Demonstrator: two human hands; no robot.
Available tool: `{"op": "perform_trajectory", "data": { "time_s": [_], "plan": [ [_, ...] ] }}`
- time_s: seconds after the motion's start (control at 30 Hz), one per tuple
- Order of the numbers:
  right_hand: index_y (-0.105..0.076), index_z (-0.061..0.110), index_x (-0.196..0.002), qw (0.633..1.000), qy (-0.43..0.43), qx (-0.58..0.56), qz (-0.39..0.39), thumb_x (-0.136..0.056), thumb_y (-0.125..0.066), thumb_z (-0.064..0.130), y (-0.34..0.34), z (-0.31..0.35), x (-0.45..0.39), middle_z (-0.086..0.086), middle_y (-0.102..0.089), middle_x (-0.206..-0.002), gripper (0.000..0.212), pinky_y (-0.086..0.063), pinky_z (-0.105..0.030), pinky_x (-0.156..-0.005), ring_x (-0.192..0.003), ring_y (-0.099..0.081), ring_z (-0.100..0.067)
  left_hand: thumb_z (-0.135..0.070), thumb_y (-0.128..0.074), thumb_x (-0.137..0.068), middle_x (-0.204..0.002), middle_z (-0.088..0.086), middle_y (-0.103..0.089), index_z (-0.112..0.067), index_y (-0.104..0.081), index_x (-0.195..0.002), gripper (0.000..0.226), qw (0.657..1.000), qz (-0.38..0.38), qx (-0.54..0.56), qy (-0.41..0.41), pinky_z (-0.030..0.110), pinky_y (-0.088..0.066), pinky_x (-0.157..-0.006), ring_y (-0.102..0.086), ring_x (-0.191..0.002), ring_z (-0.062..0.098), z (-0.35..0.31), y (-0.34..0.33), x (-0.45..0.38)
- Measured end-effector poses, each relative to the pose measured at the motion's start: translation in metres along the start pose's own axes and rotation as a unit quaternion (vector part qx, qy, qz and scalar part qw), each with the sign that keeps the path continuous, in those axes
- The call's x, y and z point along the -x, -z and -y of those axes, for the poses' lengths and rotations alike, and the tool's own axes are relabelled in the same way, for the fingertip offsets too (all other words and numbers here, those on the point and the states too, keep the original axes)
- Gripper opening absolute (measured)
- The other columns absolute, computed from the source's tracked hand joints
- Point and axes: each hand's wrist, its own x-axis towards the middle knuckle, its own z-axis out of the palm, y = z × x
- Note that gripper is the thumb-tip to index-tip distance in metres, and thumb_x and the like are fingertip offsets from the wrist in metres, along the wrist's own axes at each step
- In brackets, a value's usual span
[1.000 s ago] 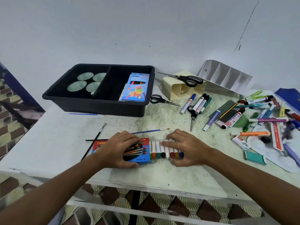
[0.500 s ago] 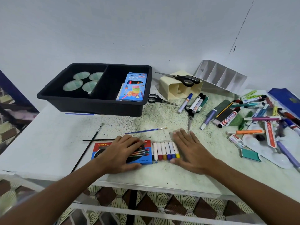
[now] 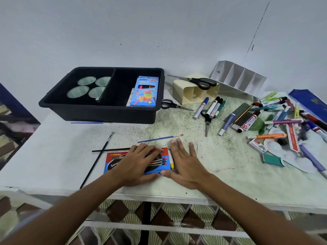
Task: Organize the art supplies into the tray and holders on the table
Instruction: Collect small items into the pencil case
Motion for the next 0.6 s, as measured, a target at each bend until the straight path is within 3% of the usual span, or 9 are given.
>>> {"op": "perform_trajectory", "data": {
  "time_s": [0.1,0.3,0.6],
  "plan": [
    [0.029,0.013,-0.143,1.000,-0.010,-0.003,0.001,-0.076,-0.012,0.090,0.004,-0.004,0.008,-0.003,0.023,-0.155,0.110,0.020,-0.051,-0.116,-0.145,0.027,-0.018,-0.071,-0.033,-0.091,-0.143,0.003,-0.046,-0.017,-0.039,-0.147,0.079,1.000,0.010,0.003,-0.003,0.039,-0.038,-0.101,-0.044,-0.125,0.022,0.004,0.002,0.003],
    [0.022,0.015,-0.150,0.996,-0.023,0.076,0.030,-0.078,-0.002,0.088,0.002,-0.004,0.025,-0.008,0.026,-0.157,0.106,0.021,-0.054,-0.114,-0.141,0.036,-0.022,-0.071,-0.029,-0.092,-0.145,0.005,-0.045,-0.022,-0.038,-0.149,0.075,1.000,0.009,0.007,0.001,0.043,-0.041,-0.101,-0.044,-0.126,0.025,0.008,0.002,0.008],
    [0.016,0.012,-0.152,0.998,-0.028,0.051,0.012,-0.082,-0.004,0.084,-0.005,0.013,0.018,-0.006,0.018,-0.160,0.102,0.017,-0.051,-0.117,-0.144,0.029,-0.021,-0.070,-0.030,-0.091,-0.141,0.007,-0.048,-0.020,-0.038,-0.148,0.076,1.000,0.007,0.011,0.008,0.044,-0.041,-0.100,-0.046,-0.124,0.026,0.005,0.001,0.006]
  ]
}}
